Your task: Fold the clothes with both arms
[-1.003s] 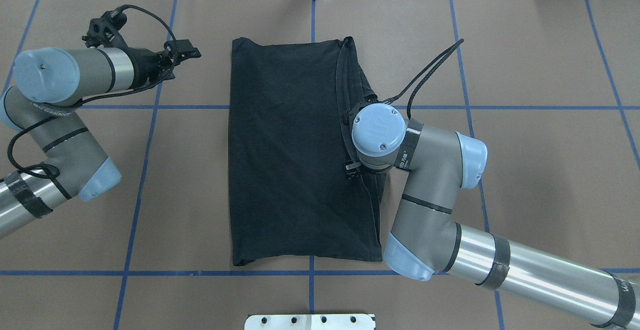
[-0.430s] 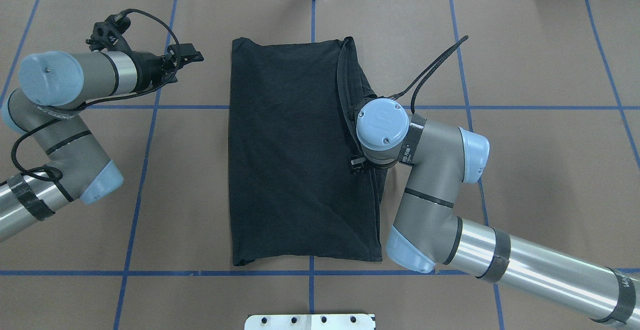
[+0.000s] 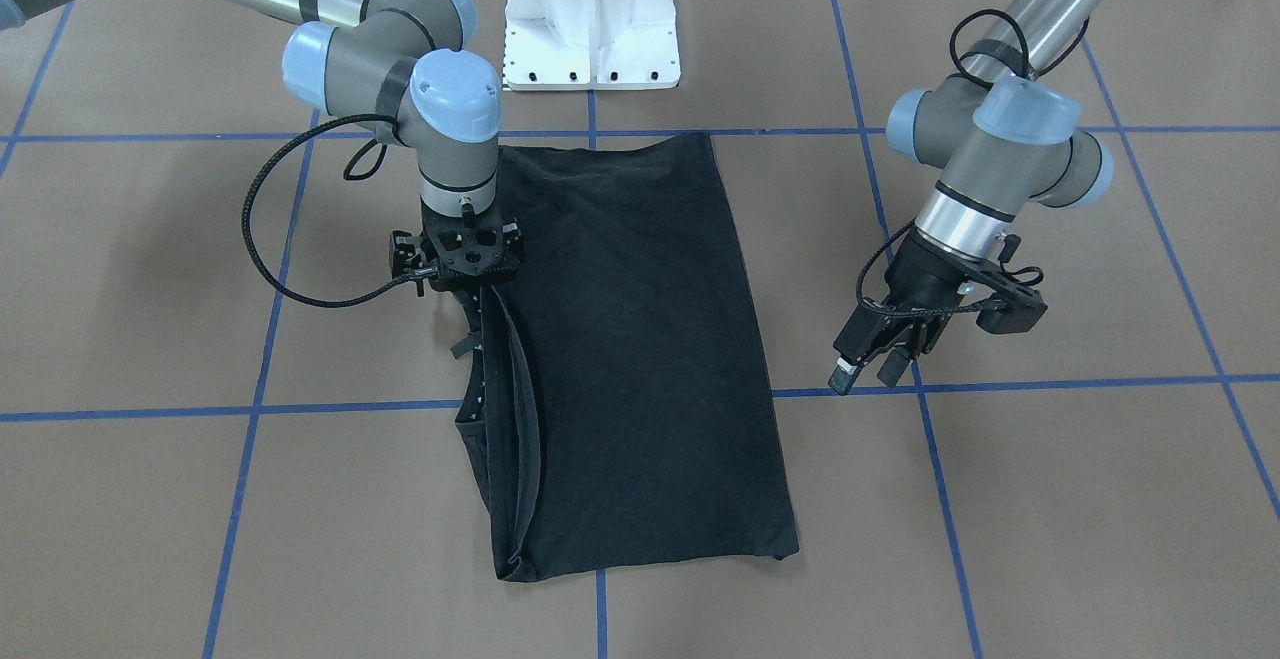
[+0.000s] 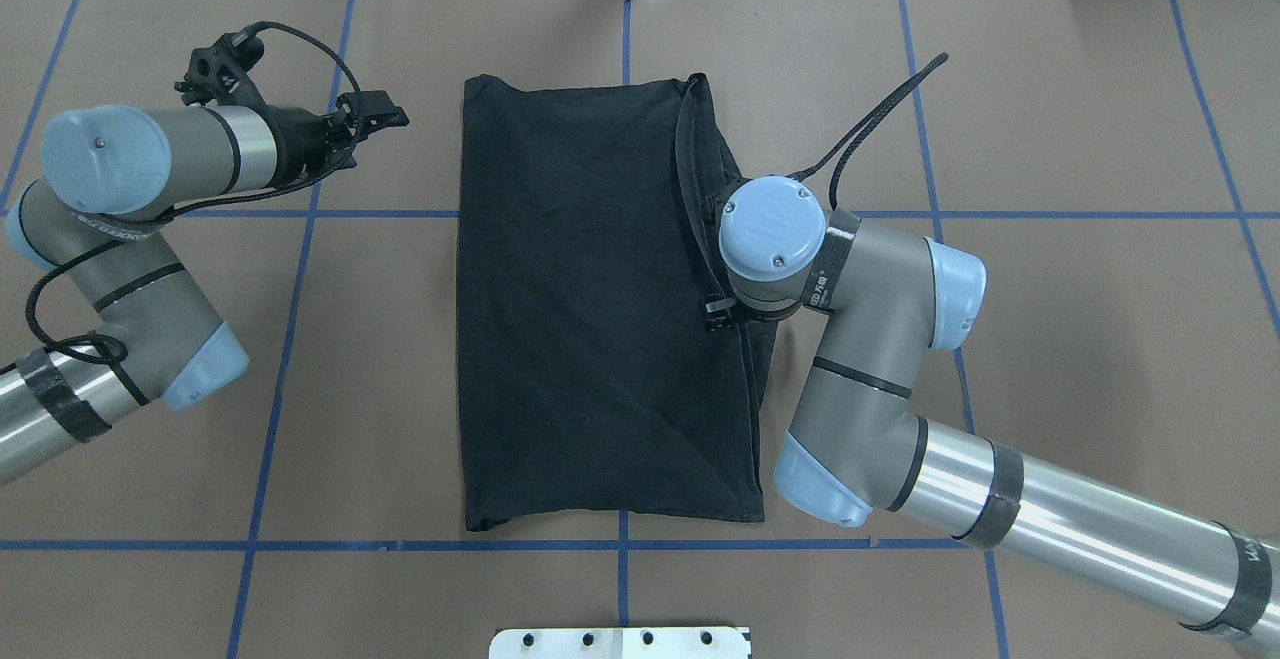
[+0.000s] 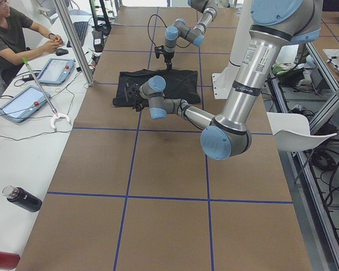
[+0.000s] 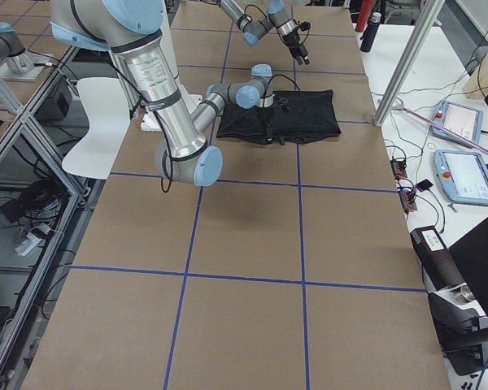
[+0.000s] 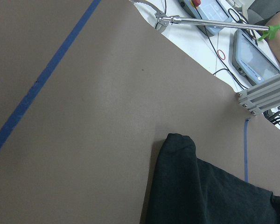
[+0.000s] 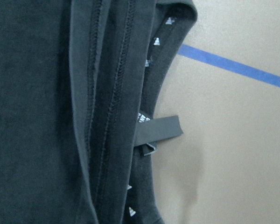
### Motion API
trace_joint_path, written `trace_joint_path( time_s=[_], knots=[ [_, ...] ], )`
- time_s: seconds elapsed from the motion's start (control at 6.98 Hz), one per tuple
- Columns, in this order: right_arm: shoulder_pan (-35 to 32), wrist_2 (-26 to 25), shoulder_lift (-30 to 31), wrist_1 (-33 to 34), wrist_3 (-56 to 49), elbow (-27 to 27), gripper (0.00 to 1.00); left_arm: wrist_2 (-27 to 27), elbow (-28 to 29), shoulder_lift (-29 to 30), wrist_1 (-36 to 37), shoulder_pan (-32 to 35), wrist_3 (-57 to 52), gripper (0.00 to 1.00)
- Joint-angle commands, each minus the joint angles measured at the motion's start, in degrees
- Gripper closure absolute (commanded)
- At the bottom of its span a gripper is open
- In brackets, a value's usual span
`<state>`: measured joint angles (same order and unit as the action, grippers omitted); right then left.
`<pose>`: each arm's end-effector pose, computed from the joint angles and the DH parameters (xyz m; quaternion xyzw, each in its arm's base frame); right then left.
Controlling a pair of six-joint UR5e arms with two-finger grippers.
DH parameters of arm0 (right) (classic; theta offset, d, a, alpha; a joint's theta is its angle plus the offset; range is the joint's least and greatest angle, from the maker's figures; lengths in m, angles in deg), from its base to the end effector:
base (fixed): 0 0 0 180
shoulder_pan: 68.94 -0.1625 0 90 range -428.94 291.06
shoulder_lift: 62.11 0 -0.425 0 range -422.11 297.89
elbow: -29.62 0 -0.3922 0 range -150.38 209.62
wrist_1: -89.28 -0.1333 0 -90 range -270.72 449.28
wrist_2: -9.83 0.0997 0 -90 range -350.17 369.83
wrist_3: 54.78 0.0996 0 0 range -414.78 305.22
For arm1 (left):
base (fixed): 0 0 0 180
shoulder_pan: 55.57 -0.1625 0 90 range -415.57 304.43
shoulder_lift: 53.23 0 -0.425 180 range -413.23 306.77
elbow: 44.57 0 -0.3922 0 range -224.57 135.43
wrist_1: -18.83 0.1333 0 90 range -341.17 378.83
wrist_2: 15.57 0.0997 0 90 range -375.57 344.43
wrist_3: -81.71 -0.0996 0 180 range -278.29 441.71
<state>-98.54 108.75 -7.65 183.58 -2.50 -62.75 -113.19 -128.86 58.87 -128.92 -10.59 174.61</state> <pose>-0.5452 -0.4453 0.2941 0.0978 -0.2812 -0.0900 0.9504 0.3808 -0.5503 0.3767 0.1665 0.5804 -0.2864 0.7439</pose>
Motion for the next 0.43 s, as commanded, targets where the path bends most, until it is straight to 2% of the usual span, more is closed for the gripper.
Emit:
trace_joint_path(
  time_s=[0.0,0.29],
  knots=[
    [-0.1,0.0,-0.4,-0.1,0.3,0.8,0.0,0.1,0.0,0.0,0.0,-0.1,0.0,0.0],
    [-0.1,0.0,-1.3,-0.1,0.3,1.8,0.0,0.1,-0.2,0.0,0.0,-0.1,-0.1,0.0]
  ],
)
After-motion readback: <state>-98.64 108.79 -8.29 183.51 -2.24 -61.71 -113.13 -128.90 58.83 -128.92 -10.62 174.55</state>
